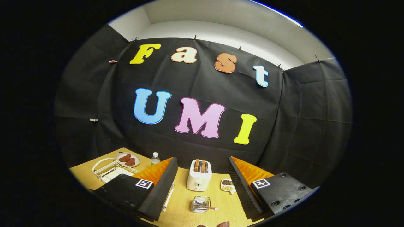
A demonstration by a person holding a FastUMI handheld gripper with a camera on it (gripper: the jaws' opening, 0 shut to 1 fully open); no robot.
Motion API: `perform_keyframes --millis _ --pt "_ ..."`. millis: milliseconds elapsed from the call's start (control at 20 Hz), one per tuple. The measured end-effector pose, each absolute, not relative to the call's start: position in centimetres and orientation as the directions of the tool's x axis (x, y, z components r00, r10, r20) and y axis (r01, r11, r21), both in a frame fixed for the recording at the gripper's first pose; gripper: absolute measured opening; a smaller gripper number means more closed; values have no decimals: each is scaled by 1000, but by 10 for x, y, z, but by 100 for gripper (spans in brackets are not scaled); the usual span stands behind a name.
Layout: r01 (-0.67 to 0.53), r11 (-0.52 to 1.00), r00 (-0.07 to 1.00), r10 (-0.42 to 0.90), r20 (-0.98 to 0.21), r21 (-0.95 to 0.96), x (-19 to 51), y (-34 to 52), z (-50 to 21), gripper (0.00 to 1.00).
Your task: Take the plate from the dish rack, then take the spoon from the basket and place it into the plate.
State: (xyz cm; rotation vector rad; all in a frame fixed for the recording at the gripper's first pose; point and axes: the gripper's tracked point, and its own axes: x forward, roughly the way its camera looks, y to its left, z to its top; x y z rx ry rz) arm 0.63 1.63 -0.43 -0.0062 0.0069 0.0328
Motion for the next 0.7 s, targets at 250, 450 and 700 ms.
perform_keyframes --millis 250,450,700 --pt "-72 997 997 73 -31 14 15 32 -8 98" --pt "-159 986 974 165 -157 54 37 67 -35 98" --pt "-222 973 910 232 -344 68 75 117 -86 98"
